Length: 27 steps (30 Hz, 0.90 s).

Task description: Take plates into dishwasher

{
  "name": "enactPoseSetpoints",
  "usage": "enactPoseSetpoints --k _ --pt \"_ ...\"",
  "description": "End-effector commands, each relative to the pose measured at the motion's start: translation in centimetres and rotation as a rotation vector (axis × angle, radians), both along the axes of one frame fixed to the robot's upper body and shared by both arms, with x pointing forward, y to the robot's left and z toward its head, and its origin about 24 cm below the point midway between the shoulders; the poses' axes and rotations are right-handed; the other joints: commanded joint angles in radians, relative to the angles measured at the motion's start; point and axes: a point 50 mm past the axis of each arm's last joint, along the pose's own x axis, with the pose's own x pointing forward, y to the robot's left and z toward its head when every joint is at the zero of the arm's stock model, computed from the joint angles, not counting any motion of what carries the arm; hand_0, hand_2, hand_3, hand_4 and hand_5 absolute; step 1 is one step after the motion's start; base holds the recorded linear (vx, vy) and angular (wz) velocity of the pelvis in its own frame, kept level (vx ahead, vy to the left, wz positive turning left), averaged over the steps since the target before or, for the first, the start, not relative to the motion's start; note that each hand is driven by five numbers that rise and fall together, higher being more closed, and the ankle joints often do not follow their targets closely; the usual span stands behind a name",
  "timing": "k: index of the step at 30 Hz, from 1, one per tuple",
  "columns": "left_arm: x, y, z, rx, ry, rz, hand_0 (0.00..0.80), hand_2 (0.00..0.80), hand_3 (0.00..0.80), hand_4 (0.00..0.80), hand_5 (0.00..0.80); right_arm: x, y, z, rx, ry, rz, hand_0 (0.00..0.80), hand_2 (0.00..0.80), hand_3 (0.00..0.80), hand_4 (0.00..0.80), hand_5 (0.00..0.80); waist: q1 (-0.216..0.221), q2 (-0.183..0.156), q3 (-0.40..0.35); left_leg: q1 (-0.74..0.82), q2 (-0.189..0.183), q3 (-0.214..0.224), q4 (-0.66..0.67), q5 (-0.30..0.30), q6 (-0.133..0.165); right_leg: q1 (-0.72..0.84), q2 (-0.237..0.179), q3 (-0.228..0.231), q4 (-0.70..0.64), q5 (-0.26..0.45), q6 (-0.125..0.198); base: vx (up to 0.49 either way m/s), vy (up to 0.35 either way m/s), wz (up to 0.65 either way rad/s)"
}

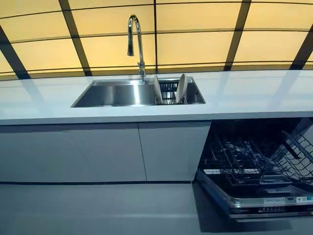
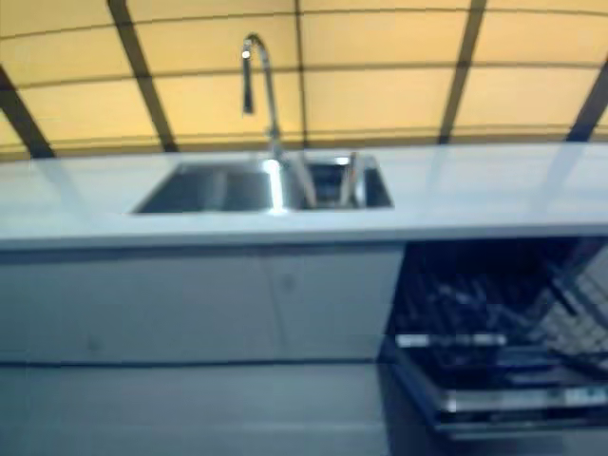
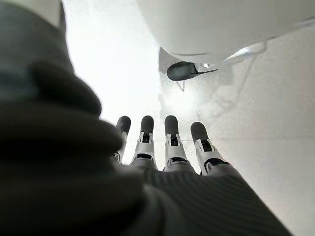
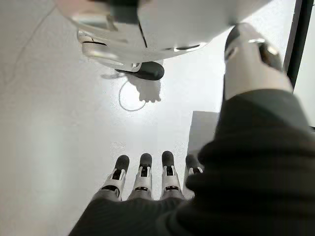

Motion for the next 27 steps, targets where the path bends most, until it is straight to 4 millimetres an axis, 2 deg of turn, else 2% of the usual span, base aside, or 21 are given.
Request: enactPoseSetpoints --k 1,8,12,20,27 --pt "2.50 -0.18 0.33 0.033 -0.064 -0.034 0.000 0.000 0.000 0.000 0.000 2.27 0.63 0.14 -0.004 -0.028 0.047 0.000 0.000 0.000 0.000 0.000 0.013 -0.025 0.050 0.008 -0.120 0.020 0.003 -0.076 0.106 0.033 0.034 0.014 0.004 -0.051 0.027 0.000 0.000 0.00" --pt "2.56 -0.91 0.26 -0.083 -0.041 0.013 0.000 0.000 0.000 0.000 0.000 2.70 0.13 0.31 -0.013 -0.032 0.061 0.000 0.000 0.000 0.000 0.000 0.015 -0.018 0.057 0.012 -0.119 0.017 0.003 -0.078 0.111 0.035 0.034 0.014 0.004 -0.051 0.025 0.000 0.000 0.00" --pt "2.63 -1.08 0.24 -0.074 -0.034 0.013 0.000 0.000 0.000 0.000 0.000 3.19 0.05 0.41 -0.020 -0.035 0.071 0.000 0.000 0.000 0.000 0.000 0.016 -0.016 0.060 0.017 -0.117 0.018 0.003 -0.080 0.113 0.037 0.034 0.015 0.006 -0.052 0.022 0.000 0.000 0.00" --pt "2.00 -0.95 0.10 -0.051 -0.019 0.001 0.000 0.000 0.000 0.000 0.000 2.68 0.34 0.22 -0.001 -0.018 0.089 0.000 0.000 0.000 0.000 0.000 0.025 -0.018 0.046 0.029 -0.117 0.006 0.003 -0.080 0.109 0.058 0.032 -0.001 0.004 -0.062 0.018 0.000 -0.009 0.01" --pt "2.59 -0.86 0.24 -0.052 -0.031 0.023 0.000 0.000 0.000 0.000 0.000 2.89 0.50 0.24 -0.003 -0.015 0.089 0.000 0.000 0.000 0.000 0.000 0.034 -0.021 0.050 0.033 -0.119 -0.012 0.003 -0.072 0.107 0.068 0.032 -0.016 0.011 -0.072 0.010 -0.029 -0.041 0.09"
